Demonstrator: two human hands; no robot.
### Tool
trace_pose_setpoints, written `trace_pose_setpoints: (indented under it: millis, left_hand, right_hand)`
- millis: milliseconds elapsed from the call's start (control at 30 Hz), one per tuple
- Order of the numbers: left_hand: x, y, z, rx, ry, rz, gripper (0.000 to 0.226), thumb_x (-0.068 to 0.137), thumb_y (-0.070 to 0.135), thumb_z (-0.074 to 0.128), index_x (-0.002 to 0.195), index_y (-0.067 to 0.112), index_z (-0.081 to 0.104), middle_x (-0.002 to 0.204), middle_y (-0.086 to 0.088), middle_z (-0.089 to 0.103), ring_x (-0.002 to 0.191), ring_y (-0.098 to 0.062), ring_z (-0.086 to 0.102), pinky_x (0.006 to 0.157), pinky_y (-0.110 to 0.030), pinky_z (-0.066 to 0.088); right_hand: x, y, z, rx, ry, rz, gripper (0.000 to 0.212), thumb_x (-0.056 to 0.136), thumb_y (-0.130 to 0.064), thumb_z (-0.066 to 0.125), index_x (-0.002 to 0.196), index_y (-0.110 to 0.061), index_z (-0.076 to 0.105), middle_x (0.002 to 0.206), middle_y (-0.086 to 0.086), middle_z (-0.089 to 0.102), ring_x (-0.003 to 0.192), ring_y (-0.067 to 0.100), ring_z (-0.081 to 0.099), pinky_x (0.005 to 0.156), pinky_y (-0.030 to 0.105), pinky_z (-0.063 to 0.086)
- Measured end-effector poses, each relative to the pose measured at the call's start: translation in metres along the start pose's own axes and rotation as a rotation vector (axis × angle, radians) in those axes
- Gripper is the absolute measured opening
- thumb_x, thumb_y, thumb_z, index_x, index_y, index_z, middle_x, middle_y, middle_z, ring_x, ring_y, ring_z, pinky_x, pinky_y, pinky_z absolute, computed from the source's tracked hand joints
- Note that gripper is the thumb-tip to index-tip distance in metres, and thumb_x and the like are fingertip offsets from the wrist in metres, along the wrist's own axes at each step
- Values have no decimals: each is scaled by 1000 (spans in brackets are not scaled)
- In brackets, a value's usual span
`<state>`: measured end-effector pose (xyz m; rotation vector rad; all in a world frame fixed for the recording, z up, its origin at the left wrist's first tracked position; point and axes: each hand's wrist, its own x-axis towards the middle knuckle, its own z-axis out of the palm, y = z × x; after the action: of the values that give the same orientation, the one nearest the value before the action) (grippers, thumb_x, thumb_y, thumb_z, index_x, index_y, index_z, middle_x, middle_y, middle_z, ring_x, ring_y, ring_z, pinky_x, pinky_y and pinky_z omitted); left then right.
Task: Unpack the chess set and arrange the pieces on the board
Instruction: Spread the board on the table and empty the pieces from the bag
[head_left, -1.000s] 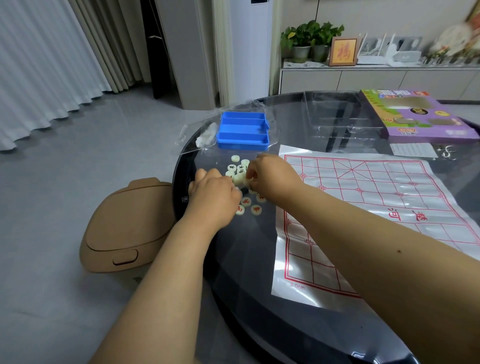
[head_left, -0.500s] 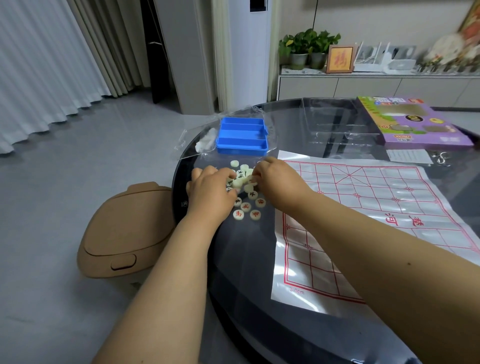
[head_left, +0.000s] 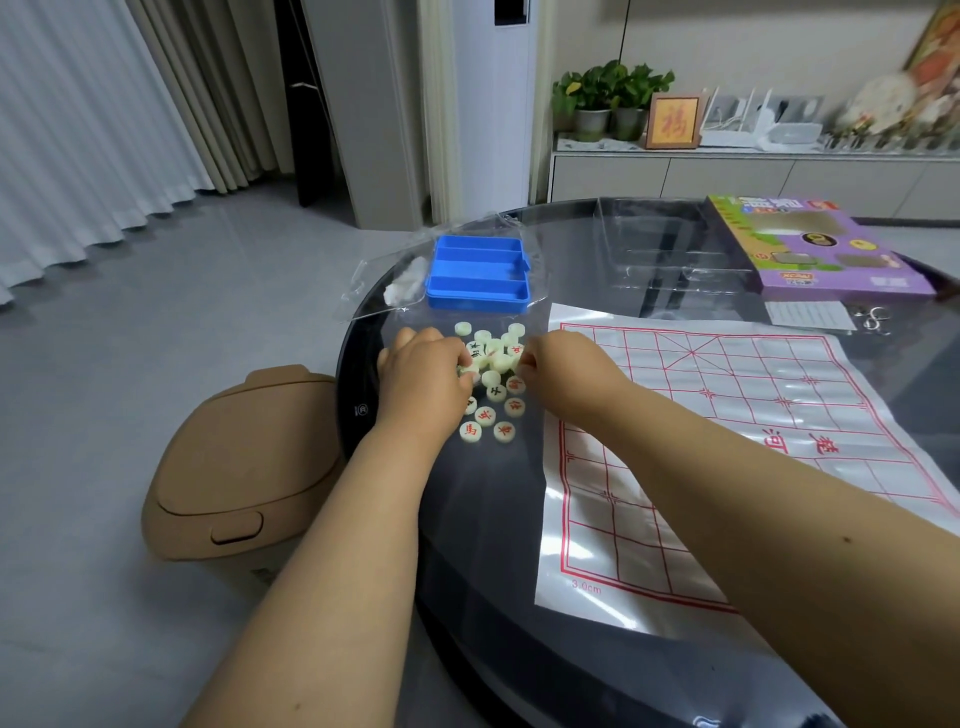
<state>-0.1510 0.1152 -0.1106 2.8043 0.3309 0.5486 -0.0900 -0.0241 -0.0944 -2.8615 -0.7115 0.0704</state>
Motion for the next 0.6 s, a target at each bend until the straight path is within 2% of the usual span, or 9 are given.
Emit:
trace_pose_setpoints:
  millis: [133,233,333,433,500,600]
  left_hand:
    - [0,1,-2,-24,35,1,21,95,31,54,105,20,69,108,-1,63,109,-24,47,89,-36,35]
    - [3,-11,-9,-154,62,-97,18,94,28,55,97,21,72,101,0,67,102,-27,55,89,-40,44]
    - [1,-26,-21,-212,63,-209,21,93,28,56,87,16,72,92,-1,71,90,-29,61,82,-40,50]
    - [-4,-37,-27,-231,0,-316,29,93,26,57,79,6,71,83,-8,70,83,-33,61,68,-31,45]
    - [-6,-40,-27,-247,-48,-351,27,92,27,60,77,9,73,80,-7,69,81,-31,62,62,-27,38]
    - [-8,-41,-26,-259,-77,-357,19,91,24,62,80,15,75,78,2,68,76,-20,60,55,-23,36]
  right_hand:
    - [2,-6,-2,105,94,-10,18,90,-14,52,96,-11,68,89,8,64,81,25,60,72,33,51]
    - [5,-16,-1,122,84,-20,19,90,-20,54,100,-13,69,93,7,66,82,23,61,75,34,54]
    - [7,-26,2,69,70,-8,19,88,-29,59,96,-12,65,87,5,62,81,23,58,72,33,51]
    - [5,-34,5,26,80,6,12,85,-27,61,89,-15,61,79,3,52,77,21,51,67,31,45]
    - [5,-37,6,15,54,28,9,85,-24,61,89,-16,60,77,2,49,76,21,49,66,31,44]
    - [7,-39,6,13,-5,24,15,85,-21,62,97,-12,62,77,3,52,75,22,52,66,31,45]
